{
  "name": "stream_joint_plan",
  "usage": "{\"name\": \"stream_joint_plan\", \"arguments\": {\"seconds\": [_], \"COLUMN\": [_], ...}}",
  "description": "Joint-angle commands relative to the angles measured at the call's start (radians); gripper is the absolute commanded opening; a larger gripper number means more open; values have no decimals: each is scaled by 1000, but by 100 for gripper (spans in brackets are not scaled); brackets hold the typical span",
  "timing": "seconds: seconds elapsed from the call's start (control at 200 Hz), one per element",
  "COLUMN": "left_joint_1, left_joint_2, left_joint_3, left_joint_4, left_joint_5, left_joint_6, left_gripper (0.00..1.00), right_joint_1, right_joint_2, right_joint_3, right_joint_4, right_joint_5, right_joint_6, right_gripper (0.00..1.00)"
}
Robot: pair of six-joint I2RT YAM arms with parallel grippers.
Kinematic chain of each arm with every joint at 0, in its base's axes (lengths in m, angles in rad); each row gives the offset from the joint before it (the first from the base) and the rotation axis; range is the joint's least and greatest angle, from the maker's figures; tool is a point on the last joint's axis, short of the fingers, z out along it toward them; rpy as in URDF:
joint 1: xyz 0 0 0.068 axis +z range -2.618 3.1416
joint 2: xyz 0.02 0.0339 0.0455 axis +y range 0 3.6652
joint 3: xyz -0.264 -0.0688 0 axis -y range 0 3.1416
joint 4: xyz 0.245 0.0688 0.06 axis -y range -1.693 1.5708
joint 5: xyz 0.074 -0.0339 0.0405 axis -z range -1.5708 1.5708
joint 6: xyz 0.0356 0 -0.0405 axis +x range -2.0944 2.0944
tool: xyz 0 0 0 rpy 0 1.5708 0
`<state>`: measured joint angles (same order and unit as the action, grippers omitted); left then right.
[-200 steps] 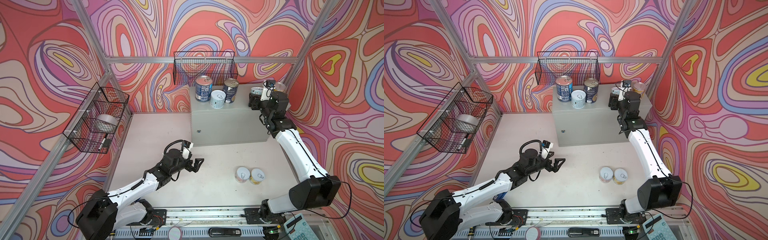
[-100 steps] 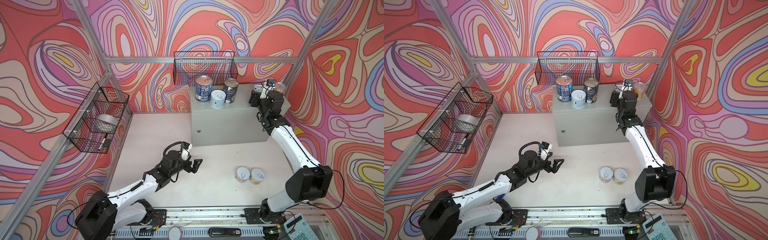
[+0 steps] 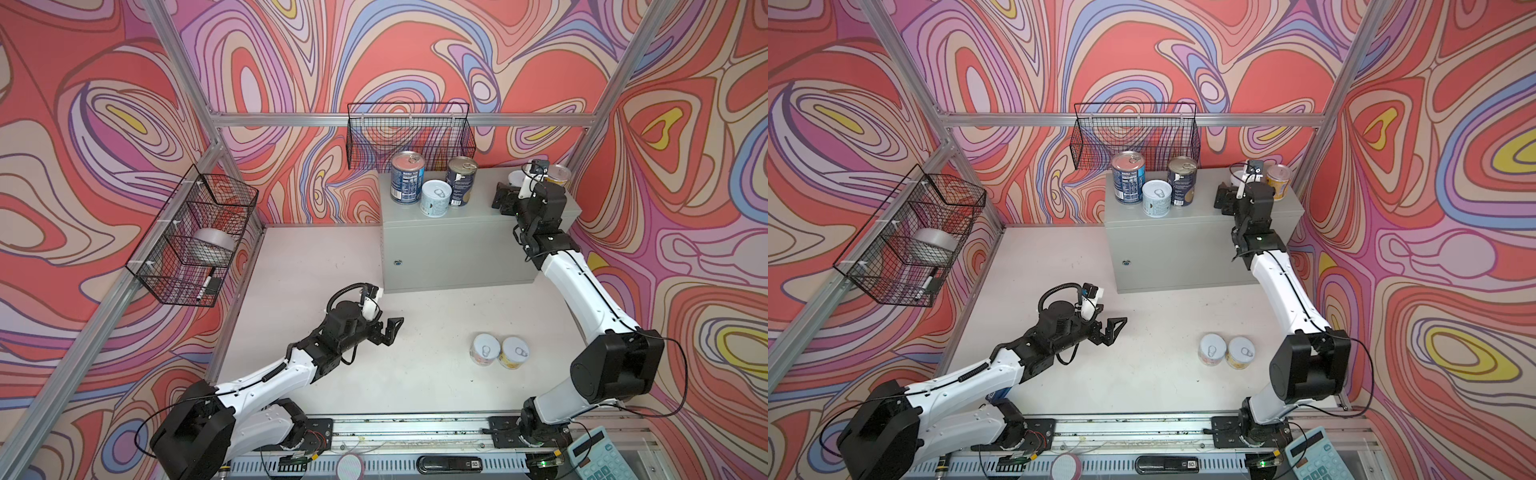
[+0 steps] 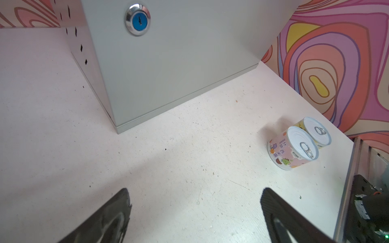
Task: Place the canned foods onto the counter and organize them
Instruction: 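Lower the can beside the yellow can and open the right gripper, then draw the right gripper back while the left gripper moves to the pink can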
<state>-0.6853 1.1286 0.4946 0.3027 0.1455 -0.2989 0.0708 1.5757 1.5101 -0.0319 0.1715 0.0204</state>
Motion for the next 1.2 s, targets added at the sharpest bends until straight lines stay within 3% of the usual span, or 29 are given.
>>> {"name": "stream_joint_plan", "arguments": {"seconds": [0.0,0.095,0.361,0.576,0.881,1.057,1.192], "left_joint_1": [4,4,-6,-142,-214,-260,-327], "left_joint_2": [5,0,-18,51,181,270,344], "left_joint_3": [12,12,11,146,287,352,406], "left_joint_4": [-5,-7,-18,-181,-199,-219,-238], "left_joint_5": [-6,-10,-14,-172,-36,1,-4], "left_joint_6": [4,4,36,185,88,26,11], "left_gripper": [100,100,100,100,99,97,94], "right_joint_1": [-6,-6,-5,-5,-5,-5,-6], "right_joint_2": [-24,-71,-203,-412,-761,-948,-1089], "right_joint_3": [26,10,-47,-249,-499,-587,-634], "right_joint_4": [-25,-20,-60,-69,-224,-359,-476], "right_joint_5": [-79,-140,-129,-91,-90,-200,-196], "right_joint_6": [-25,-37,-27,14,128,217,235], "right_gripper": [96,96,96,96,97,97,97]}}
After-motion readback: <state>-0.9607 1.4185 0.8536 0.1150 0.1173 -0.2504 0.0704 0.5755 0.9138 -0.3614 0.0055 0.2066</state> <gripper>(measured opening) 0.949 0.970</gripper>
